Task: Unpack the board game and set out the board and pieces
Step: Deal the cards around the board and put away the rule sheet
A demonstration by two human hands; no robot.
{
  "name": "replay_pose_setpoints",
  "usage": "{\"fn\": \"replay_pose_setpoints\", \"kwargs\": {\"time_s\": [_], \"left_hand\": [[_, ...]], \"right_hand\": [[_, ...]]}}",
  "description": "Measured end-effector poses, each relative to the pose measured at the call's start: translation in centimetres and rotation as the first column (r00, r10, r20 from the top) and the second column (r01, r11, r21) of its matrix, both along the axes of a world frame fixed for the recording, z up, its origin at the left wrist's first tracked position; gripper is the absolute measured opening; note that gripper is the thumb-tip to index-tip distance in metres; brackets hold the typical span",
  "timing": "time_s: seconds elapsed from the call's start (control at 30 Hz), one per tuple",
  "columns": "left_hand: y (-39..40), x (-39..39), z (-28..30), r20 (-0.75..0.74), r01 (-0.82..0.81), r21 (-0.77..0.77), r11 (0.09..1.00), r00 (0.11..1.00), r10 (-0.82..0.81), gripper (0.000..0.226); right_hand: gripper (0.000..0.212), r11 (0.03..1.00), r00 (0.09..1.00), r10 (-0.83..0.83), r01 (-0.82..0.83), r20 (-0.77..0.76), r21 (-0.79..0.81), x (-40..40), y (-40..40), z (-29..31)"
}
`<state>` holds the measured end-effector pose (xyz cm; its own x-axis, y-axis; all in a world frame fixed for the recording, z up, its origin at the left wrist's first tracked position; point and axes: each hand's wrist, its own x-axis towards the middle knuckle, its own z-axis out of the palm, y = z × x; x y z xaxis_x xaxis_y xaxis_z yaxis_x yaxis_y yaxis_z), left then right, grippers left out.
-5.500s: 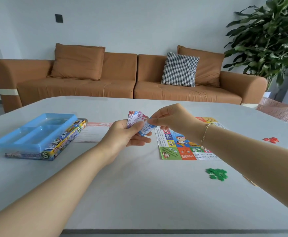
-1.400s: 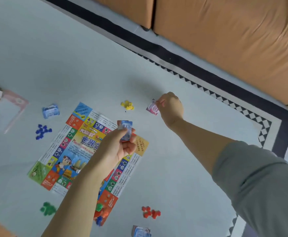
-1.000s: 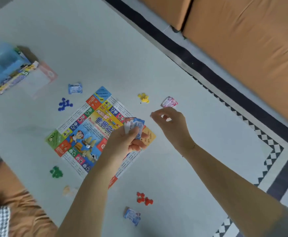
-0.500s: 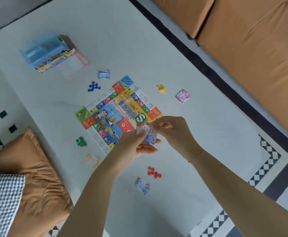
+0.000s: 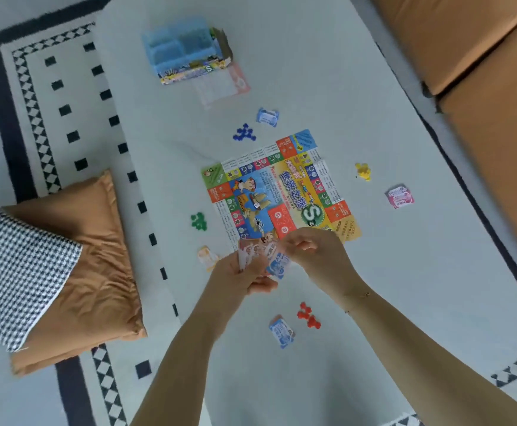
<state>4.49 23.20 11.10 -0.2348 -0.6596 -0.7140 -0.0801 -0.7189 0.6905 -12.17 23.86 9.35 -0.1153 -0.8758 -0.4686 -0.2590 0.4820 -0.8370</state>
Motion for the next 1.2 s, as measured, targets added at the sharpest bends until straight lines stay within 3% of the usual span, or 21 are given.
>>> {"fn": "replay_pose_setpoints", "kwargs": {"time_s": [0.17,0.27,0.37,0.53,0.7,0.77,0.83,0.93,1.0,1.1,1.2], "left_hand": [[0.7,3.6,-1.6,0.027,-0.232,-0.019,0.972,0.972,0.233,0.015],[2.2,6.8,-3.2,0.085,-0.347,-0.005,0.938,0.934,0.346,0.013],[4.4,9.7,-4.6,0.150,-0.402,0.017,0.916,0.906,0.395,0.011],[6.9,12.8,-5.2,0.116,-0.463,0.056,0.884,0.883,0.455,0.009],[8.1,14.2,-5.0,0.019,-0.524,0.099,0.846,0.851,0.525,0.013],[8.6,14.3,-4.6,-0.002,-0.524,0.129,0.842,0.849,0.528,0.012],[8.9,14.2,-4.1,-0.023,-0.522,0.167,0.837,0.846,0.532,0.012],[9.4,13.9,-3.2,-0.059,-0.483,0.192,0.854,0.863,0.501,0.013],[9.7,13.6,-2.2,-0.063,-0.410,0.160,0.898,0.904,0.424,0.015],[10.0,12.8,-1.2,-0.042,-0.319,0.134,0.938,0.944,0.327,0.018],[10.1,11.5,-0.3,-0.039,-0.215,0.138,0.967,0.974,0.222,0.017]], "right_hand": [[0.007,0.998,0.997,0.053,-0.055,-0.057,-0.041,3.5,-2.5,-2.6],[0.010,0.969,0.969,0.216,-0.227,-0.116,-0.093,7.3,-4.2,-4.9],[0.013,0.884,0.884,0.434,-0.455,-0.173,-0.107,11.5,-5.8,-7.8],[0.016,0.777,0.729,0.567,-0.628,-0.383,-0.043,15.3,-6.8,-12.5],[0.005,0.727,0.617,0.464,-0.676,-0.636,-0.124,16.1,-6.1,-14.4],[0.019,0.716,0.580,0.396,-0.680,-0.712,-0.156,16.1,-5.9,-14.2],[0.028,0.755,0.649,0.360,-0.625,-0.670,-0.199,16.0,-5.8,-13.1],[0.013,0.847,0.860,0.215,-0.400,-0.462,-0.350,15.2,-4.3,-9.7],[0.008,0.917,0.937,0.193,-0.277,-0.290,-0.287,14.3,-1.6,-6.0],[0.011,0.943,0.944,0.329,-0.329,-0.019,-0.054,12.7,2.4,-1.1],[0.015,0.923,0.923,0.384,-0.383,0.036,-0.020,11.0,4.9,1.2]]}}
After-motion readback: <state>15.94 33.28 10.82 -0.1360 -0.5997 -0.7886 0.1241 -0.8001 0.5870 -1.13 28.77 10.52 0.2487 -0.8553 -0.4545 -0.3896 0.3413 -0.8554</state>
